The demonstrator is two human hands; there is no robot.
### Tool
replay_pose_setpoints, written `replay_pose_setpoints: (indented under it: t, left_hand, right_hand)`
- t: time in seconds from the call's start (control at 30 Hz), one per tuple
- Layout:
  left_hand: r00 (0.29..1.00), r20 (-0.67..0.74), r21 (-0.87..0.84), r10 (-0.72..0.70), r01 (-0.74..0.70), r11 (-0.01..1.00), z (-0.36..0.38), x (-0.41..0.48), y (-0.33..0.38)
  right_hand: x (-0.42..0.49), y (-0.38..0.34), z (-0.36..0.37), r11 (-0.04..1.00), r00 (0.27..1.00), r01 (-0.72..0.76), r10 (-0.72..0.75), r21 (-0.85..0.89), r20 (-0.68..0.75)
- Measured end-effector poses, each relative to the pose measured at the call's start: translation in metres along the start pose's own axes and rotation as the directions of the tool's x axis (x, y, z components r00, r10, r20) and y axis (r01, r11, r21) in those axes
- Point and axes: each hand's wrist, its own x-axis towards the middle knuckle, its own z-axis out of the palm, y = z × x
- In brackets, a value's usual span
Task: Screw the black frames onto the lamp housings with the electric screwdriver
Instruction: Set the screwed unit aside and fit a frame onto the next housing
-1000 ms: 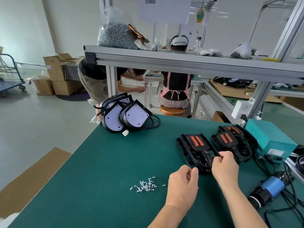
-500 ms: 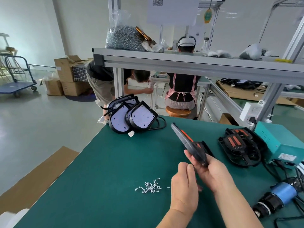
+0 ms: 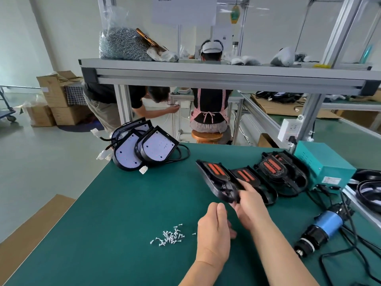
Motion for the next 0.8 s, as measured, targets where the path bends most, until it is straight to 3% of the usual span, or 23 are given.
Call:
replay_pose_setpoints:
  t: [0.1, 0.2, 0.37, 0.53, 0.8]
  left_hand:
    - [1.000, 0.003, -0.010, -0.009, 0.009, 1.000, 0.000, 0.000, 0.003]
    - [1.000, 0.003, -0.001, -0.001, 0.001, 1.000, 0.000, -0.001, 0.004]
    - [0.999, -0.014, 0.009, 0.033, -0.033, 0.999, -0.001, -0.003, 0.004]
    - [0.997, -0.067, -0.015, 0.037, -0.038, 0.999, -0.002, -0.002, 0.004]
    - [0.955, -0.296, -0.033, 0.025, -0.037, 0.999, -0.035, 0.058, 0.027]
  right_hand:
    - [0.007, 0.010, -0.010, 0.997, 0.996, 0.060, -0.063, -0.038, -0.067]
    - [0.008, 0.016, -0.015, 0.956, 0.981, 0.136, -0.166, -0.259, -0.099]
    - [-0.004, 0.021, -0.009, 0.682, 0.927, 0.300, -0.373, -0.667, 0.035]
    - [-0.008, 0.020, -0.003, 0.582, 0.923, 0.314, -0.373, -0.750, 0.097]
    - [-0.004, 0.020, -0.001, 0.601, 0.942, 0.245, -0.333, -0.761, 0.039]
